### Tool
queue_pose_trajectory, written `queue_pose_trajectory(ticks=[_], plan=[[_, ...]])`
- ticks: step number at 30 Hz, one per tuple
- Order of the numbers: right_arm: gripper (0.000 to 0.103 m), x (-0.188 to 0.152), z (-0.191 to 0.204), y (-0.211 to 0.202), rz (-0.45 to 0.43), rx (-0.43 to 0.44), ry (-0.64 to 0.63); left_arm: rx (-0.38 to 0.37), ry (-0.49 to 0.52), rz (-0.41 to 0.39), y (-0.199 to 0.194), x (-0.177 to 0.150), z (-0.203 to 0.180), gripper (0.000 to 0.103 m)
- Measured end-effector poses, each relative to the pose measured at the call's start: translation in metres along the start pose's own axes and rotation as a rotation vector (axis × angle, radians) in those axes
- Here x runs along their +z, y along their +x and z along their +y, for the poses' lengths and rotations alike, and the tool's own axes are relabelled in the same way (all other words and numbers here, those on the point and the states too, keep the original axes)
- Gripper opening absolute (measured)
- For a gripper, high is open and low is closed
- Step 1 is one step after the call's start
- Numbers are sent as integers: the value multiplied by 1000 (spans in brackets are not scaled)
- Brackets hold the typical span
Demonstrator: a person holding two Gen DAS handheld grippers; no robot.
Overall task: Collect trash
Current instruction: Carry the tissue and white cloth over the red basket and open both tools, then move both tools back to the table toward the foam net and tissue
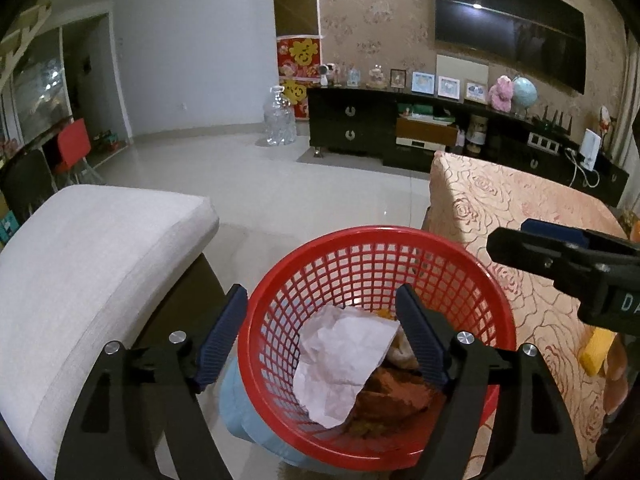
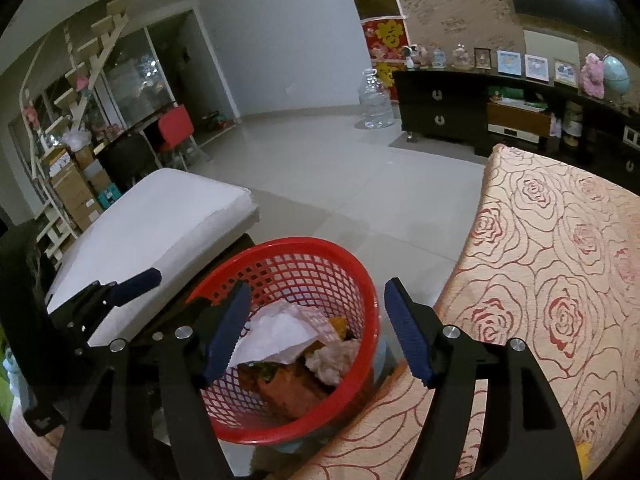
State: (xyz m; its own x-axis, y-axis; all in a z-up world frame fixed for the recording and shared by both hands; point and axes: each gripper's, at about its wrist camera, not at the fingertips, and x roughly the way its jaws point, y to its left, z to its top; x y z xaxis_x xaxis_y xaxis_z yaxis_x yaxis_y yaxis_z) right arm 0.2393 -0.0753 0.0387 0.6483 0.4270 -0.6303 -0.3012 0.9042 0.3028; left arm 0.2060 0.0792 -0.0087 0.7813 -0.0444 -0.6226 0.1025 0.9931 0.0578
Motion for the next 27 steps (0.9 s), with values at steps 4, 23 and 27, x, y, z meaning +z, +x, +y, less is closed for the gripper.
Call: queue_pose_trajectory(ticks=[4,23,27], plan=[[68,-1,-6,-7,-8,-28,-4,-9,17,-15,-4,1,-9,75],[68,-20,-65,-58,-51,-187,36,-75,97,-40,-10,3,-59,75],[68,-25,-78,-68,-55,-221,44,-90,108,-43,-10,4,-68,75]])
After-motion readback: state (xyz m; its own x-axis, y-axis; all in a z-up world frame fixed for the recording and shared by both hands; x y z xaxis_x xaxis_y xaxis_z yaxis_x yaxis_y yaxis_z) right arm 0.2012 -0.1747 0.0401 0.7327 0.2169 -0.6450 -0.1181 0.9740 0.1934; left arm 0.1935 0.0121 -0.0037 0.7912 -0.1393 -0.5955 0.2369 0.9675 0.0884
